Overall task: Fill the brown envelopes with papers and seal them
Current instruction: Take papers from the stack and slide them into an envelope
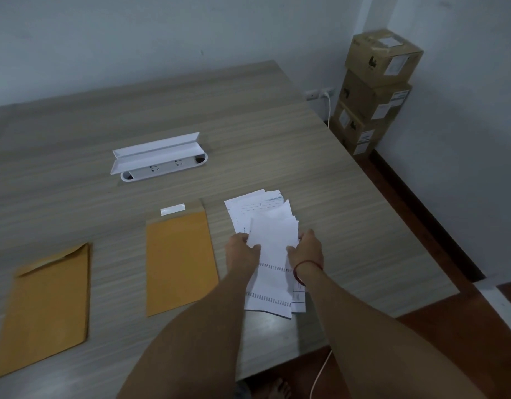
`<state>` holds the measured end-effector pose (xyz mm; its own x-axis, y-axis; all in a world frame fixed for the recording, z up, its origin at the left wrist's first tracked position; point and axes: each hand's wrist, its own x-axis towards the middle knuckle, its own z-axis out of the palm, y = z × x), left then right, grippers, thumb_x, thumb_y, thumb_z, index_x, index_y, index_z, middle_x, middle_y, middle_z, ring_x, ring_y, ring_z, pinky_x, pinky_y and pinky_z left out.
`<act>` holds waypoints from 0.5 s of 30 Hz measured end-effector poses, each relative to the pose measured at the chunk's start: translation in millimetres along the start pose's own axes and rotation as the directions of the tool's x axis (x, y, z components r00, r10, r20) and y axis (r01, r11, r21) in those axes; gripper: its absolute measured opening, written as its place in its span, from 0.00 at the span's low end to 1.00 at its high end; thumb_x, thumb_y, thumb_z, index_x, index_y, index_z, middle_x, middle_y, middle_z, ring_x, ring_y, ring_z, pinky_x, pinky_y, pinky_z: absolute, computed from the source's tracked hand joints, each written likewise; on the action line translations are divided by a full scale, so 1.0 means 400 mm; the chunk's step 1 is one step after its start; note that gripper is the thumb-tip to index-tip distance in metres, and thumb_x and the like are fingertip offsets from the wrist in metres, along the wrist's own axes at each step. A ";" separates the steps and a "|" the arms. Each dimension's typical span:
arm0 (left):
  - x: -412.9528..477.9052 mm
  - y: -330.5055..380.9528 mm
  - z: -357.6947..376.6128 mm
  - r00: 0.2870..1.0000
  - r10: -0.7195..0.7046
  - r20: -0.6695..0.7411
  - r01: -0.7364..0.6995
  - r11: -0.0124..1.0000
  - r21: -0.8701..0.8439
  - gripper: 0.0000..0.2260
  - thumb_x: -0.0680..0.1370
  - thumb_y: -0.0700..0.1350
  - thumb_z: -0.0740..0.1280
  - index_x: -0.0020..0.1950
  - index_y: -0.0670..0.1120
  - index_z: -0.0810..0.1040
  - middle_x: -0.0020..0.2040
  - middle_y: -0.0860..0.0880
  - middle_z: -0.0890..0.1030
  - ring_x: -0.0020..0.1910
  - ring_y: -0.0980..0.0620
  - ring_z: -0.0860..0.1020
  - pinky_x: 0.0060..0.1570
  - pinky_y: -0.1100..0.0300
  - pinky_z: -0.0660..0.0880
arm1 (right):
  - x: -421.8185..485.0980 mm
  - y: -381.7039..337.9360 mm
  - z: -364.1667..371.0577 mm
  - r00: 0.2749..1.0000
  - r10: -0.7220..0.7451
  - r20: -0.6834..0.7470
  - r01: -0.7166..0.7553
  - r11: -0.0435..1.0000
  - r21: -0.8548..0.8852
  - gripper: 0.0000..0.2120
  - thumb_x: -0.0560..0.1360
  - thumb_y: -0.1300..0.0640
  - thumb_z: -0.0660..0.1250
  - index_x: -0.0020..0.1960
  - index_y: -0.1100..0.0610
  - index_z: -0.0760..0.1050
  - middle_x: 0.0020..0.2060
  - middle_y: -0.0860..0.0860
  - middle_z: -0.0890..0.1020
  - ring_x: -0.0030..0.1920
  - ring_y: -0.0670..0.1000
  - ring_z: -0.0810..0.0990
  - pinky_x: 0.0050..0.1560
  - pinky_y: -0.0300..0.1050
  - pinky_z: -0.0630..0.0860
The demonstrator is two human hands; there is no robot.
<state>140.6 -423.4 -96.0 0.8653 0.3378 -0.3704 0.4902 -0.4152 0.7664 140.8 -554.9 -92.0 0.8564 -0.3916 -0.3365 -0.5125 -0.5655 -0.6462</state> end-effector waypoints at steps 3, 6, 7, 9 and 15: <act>-0.001 0.002 -0.006 1.000 -0.011 -0.018 0.010 0.999 -0.042 0.04 0.74 0.37 0.69 0.47 0.44 0.79 0.41 0.52 0.79 0.37 0.55 0.77 0.35 0.63 0.75 | 0.003 -0.003 0.000 1.000 0.007 -0.014 -0.007 1.000 -0.019 0.15 0.73 0.60 0.72 0.58 0.60 0.73 0.56 0.56 0.80 0.56 0.57 0.80 0.54 0.49 0.77; 0.008 0.009 -0.009 0.999 -0.038 -0.010 0.037 0.993 -0.116 0.10 0.72 0.39 0.71 0.53 0.44 0.77 0.47 0.49 0.82 0.40 0.52 0.80 0.41 0.58 0.79 | 0.006 -0.004 0.003 1.000 0.020 -0.013 -0.021 1.000 -0.022 0.16 0.72 0.59 0.73 0.58 0.60 0.74 0.57 0.56 0.80 0.56 0.58 0.80 0.55 0.50 0.78; 0.013 0.012 -0.008 0.999 -0.054 0.008 0.054 0.989 -0.137 0.12 0.72 0.40 0.71 0.55 0.44 0.76 0.48 0.48 0.82 0.42 0.50 0.81 0.43 0.56 0.80 | 0.007 -0.006 0.003 0.999 0.031 -0.009 -0.031 0.999 -0.023 0.16 0.72 0.59 0.72 0.58 0.60 0.74 0.57 0.57 0.80 0.57 0.58 0.80 0.56 0.50 0.77; 0.019 0.017 -0.003 0.995 -0.070 0.066 0.080 0.983 -0.165 0.12 0.73 0.40 0.71 0.56 0.42 0.76 0.49 0.47 0.82 0.44 0.48 0.81 0.40 0.57 0.79 | 0.010 -0.009 0.006 0.999 0.050 -0.002 -0.050 0.998 -0.047 0.17 0.73 0.57 0.72 0.60 0.60 0.74 0.59 0.57 0.79 0.59 0.58 0.79 0.57 0.51 0.77; 0.022 0.017 0.007 0.984 -0.052 0.172 0.079 0.985 -0.152 0.11 0.80 0.41 0.61 0.59 0.37 0.76 0.54 0.42 0.80 0.48 0.46 0.79 0.43 0.57 0.76 | 0.001 -0.021 0.007 0.998 0.040 -0.042 -0.046 0.986 -0.158 0.22 0.74 0.50 0.71 0.62 0.61 0.73 0.62 0.56 0.75 0.63 0.57 0.75 0.61 0.52 0.74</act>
<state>151.7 -425.7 -95.5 0.8438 0.2083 -0.4946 0.5350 -0.2542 0.8057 145.6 -548.3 -88.4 0.8320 -0.4441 -0.3325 -0.5547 -0.6543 -0.5140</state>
